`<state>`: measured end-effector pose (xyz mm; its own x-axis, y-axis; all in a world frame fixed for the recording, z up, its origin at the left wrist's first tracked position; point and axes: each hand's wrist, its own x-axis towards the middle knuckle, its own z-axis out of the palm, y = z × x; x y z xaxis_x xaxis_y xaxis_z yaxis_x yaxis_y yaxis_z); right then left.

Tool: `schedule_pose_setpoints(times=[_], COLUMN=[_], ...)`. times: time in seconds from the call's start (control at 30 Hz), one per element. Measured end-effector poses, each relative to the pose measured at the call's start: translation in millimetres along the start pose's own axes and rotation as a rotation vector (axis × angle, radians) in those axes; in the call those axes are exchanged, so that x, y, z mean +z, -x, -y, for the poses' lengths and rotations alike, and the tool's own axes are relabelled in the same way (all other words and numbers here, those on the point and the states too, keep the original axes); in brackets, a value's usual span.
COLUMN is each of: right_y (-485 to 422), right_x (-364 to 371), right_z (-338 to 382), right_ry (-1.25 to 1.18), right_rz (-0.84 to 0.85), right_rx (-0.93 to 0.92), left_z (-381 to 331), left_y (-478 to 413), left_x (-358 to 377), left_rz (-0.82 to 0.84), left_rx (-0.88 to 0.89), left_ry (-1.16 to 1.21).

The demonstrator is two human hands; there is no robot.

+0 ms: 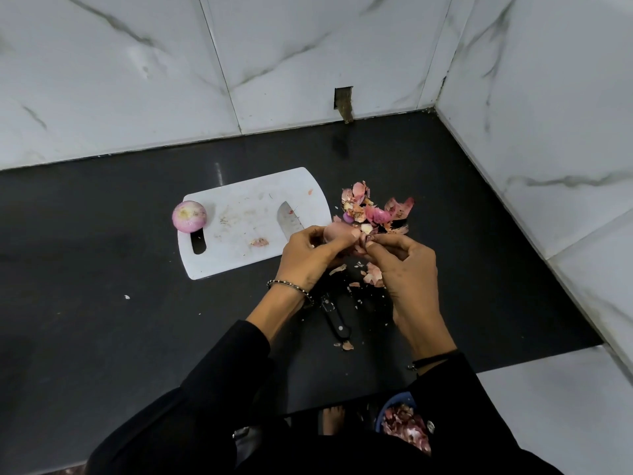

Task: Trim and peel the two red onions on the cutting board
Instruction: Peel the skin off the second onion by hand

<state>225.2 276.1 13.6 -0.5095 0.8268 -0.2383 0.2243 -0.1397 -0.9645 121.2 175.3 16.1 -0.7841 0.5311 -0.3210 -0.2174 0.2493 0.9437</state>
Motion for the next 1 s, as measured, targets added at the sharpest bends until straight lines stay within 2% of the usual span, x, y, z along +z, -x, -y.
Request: schedule_pose_setpoints(times=[0.13, 0.3, 0.53, 0.83, 1.0], right_y=[0, -1, 2, 12, 9], right_x=[-6, -14, -16, -15, -13], right_z=[0, -1, 4, 16, 23], right_ry=[0.015, 0.041, 0.206, 0.298, 0.303], right_rz=[-0.036, -0.111, -0.073, 0.127, 0.220], right_rx=[0.005, -0.017, -0.136, -0.457, -0.568], left_z=[0, -5, -9, -15, -15], left_y=[-1, -3, -2, 9, 11], left_x=[-2, -9, -11, -15, -14], left_rz=[-0.053, -0.033, 0.110, 0.239, 0.280], left_rx=[-0.074, -0.227, -0.472, -0.394, -0.320], left_ry=[0.068, 0.230, 0.397, 0.592, 0.688])
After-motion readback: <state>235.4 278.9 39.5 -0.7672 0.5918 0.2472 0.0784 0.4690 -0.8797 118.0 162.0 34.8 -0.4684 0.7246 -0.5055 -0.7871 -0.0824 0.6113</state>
